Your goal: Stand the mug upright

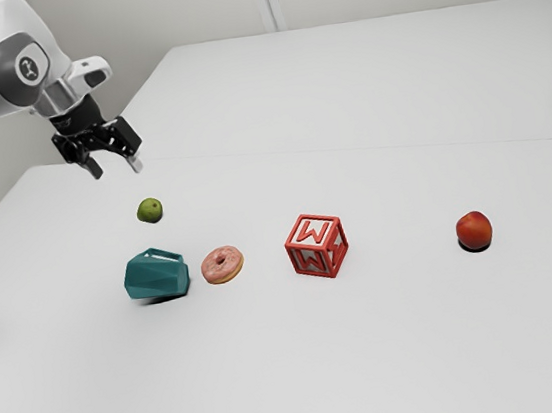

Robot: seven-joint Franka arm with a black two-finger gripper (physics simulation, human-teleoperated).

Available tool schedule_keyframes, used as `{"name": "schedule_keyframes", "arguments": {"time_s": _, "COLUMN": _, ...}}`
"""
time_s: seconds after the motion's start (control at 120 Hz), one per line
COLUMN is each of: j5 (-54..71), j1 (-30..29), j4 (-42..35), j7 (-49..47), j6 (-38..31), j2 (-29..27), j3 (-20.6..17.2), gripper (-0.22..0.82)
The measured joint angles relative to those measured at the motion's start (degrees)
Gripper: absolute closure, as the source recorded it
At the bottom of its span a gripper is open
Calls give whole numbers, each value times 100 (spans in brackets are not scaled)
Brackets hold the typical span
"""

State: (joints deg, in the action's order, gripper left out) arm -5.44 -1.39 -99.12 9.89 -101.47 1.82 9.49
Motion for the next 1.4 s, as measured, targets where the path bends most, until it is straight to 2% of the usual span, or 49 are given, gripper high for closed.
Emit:
{"name": "schedule_keyframes", "arguments": {"time_s": 0.258, "j5": 0, "j1": 1, "j4": -40, "j7": -5, "j6": -28, "j2": -47, "j3": 0, "gripper": 0}}
{"name": "schedule_keyframes", "arguments": {"time_s": 0.392, "j5": -98, "j1": 68, "j4": -441, "j7": -7, "j6": -40, "j2": -314, "j3": 33, "gripper": 0}}
{"name": "schedule_keyframes", "arguments": {"time_s": 0.508, "j5": -522, "j1": 292, "j4": -904, "j7": 10, "j6": 82, "j2": -608, "j3": 411, "gripper": 0}}
{"name": "schedule_keyframes", "arguments": {"time_s": 0.675, "j5": -1061, "j1": -118, "j4": -1064, "j7": 167, "j6": 369, "j2": -642, "j3": 891, "gripper": 0}}
{"name": "schedule_keyframes", "arguments": {"time_s": 0.775, "j5": -1440, "j1": -109, "j4": -1364, "j7": 380, "j6": 307, "j2": -601, "j3": 1038, "gripper": 0}}
{"name": "schedule_keyframes", "arguments": {"time_s": 0.875, "j5": -1984, "j1": -89, "j4": -1683, "j7": 715, "j6": 74, "j2": -363, "j3": 1189, "gripper": 0}}
{"name": "schedule_keyframes", "arguments": {"time_s": 1.058, "j5": -2671, "j1": -308, "j4": -1931, "j7": 1407, "j6": -218, "j2": 192, "j3": 1221, "gripper": 0}}
{"name": "schedule_keyframes", "arguments": {"time_s": 1.167, "j5": -2904, "j1": -506, "j4": -1838, "j7": 1879, "j6": -346, "j2": 354, "j3": 1222, "gripper": 0}}
{"name": "schedule_keyframes", "arguments": {"time_s": 1.4, "j5": -3422, "j1": -840, "j4": -1461, "j7": 2756, "j6": -471, "j2": 1171, "j3": 1215, "gripper": 0}}
